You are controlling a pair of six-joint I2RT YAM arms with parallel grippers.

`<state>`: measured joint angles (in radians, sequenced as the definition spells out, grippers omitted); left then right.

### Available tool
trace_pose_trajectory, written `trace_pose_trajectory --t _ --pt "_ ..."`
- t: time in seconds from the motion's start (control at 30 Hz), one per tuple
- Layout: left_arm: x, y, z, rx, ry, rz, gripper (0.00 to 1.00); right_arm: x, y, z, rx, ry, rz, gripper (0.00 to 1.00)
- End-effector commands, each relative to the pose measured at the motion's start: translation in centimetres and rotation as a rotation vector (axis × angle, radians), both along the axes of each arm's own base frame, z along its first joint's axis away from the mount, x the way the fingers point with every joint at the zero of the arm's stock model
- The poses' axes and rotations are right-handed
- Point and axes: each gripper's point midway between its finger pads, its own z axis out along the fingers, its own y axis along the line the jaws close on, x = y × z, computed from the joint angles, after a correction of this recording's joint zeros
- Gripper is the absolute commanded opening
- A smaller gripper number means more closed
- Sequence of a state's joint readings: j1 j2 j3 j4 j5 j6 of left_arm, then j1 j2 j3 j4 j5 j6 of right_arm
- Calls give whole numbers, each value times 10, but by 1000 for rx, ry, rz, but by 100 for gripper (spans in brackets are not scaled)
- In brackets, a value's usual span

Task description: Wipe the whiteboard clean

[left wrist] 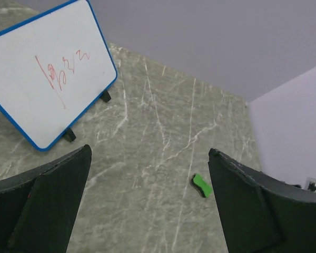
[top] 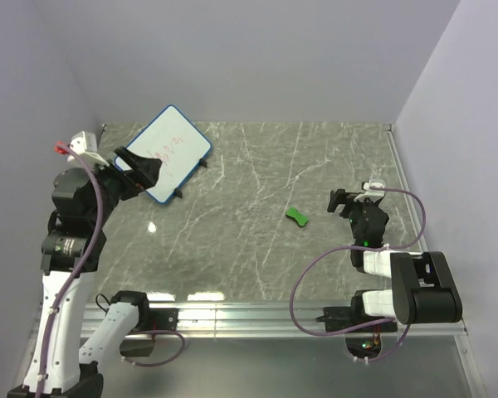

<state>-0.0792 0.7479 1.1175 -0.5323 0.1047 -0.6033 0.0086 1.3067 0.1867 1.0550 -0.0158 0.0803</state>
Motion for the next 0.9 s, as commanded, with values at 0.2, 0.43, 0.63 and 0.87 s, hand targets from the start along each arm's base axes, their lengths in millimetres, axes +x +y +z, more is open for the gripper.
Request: trace_pose_trajectory --t 0.2,0.43,0.63,0.87 --pt "-29 8 -63 -24 178 63 99 9 -2 28 -2 -91 -12 100" --pt "-68 61 -30 17 105 340 99 10 -2 28 -2 -91 -14 100" --pt "-87 42 -47 7 171 227 99 10 -2 27 -2 -87 -12 100" --pt "-101 64 -29 65 114 316 99 40 4 77 3 102 -123 100"
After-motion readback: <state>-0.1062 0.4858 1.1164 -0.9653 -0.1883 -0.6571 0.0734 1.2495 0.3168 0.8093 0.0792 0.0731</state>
